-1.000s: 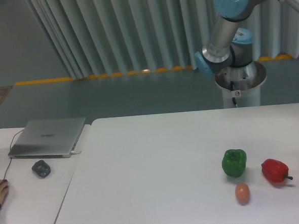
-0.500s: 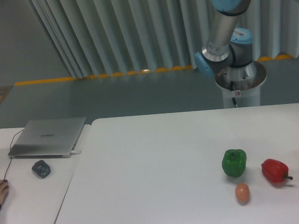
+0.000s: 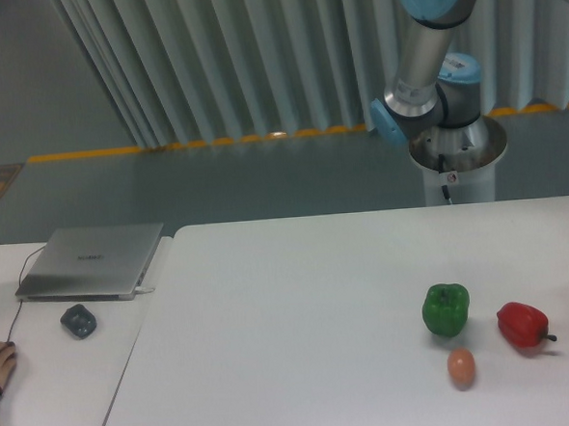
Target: Place the triangular bread on the table
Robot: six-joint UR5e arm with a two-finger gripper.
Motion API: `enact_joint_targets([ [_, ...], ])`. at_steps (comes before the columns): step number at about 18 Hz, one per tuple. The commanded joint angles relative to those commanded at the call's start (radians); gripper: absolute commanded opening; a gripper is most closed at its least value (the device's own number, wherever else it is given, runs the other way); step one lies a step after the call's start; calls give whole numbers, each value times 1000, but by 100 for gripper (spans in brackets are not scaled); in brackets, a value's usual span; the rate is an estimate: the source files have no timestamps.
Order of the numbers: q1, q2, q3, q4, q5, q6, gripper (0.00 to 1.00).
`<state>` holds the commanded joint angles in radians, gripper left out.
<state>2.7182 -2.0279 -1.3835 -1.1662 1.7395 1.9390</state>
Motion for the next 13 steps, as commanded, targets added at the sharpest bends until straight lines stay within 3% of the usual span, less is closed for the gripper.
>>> enact_joint_targets([
  [13, -58, -37, -51, 23, 3, 12, 100],
])
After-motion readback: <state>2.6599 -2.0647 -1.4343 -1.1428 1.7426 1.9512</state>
